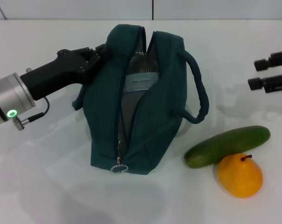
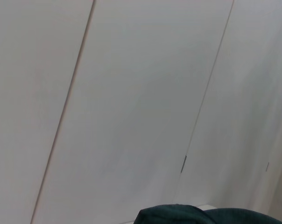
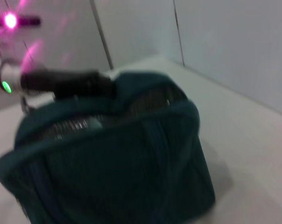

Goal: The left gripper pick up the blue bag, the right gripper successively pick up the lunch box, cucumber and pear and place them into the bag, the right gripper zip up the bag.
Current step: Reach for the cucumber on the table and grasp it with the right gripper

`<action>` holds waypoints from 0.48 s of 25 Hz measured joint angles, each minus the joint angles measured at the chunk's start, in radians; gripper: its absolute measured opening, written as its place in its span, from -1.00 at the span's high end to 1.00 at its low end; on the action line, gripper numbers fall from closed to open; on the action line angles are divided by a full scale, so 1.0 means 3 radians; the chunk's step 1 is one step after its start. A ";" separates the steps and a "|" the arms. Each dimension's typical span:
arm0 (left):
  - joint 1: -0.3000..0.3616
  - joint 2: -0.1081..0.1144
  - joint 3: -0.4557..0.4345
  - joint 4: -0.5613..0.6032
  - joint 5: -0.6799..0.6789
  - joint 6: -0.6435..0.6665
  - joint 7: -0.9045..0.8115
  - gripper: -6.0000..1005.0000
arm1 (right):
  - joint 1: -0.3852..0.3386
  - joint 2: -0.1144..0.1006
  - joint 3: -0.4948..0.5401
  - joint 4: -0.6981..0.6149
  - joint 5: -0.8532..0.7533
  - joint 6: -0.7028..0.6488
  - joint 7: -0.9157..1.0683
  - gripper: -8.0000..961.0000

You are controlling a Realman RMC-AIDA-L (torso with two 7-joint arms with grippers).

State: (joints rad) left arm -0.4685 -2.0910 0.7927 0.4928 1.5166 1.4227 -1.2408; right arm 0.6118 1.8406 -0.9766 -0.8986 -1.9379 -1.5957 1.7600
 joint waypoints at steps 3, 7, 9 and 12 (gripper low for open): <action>-0.0010 0.0000 0.0001 -0.0039 -0.0035 -0.0038 0.0022 0.84 | 0.0038 0.0024 -0.0024 -0.0116 -0.0314 0.0010 0.0117 -0.47; -0.0048 -0.0002 -0.0003 -0.0140 -0.0079 -0.0131 0.0081 0.84 | 0.0102 0.0142 -0.0146 -0.0438 -0.0846 -0.0080 0.0207 -0.57; -0.0055 -0.0005 0.0004 -0.0207 -0.0138 -0.0164 0.0137 0.84 | 0.0152 0.0213 -0.0208 -0.0569 -0.1059 -0.0138 0.0224 -0.62; -0.0058 -0.0006 0.0008 -0.0267 -0.0224 -0.0177 0.0165 0.84 | 0.0264 0.0305 -0.0263 -0.0660 -0.1323 -0.0219 0.0235 -0.70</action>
State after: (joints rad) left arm -0.4859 -2.0927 0.7951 0.4129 1.4494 1.3695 -1.1913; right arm 0.6909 1.9321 -1.0557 -1.0966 -2.3349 -1.6615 1.8305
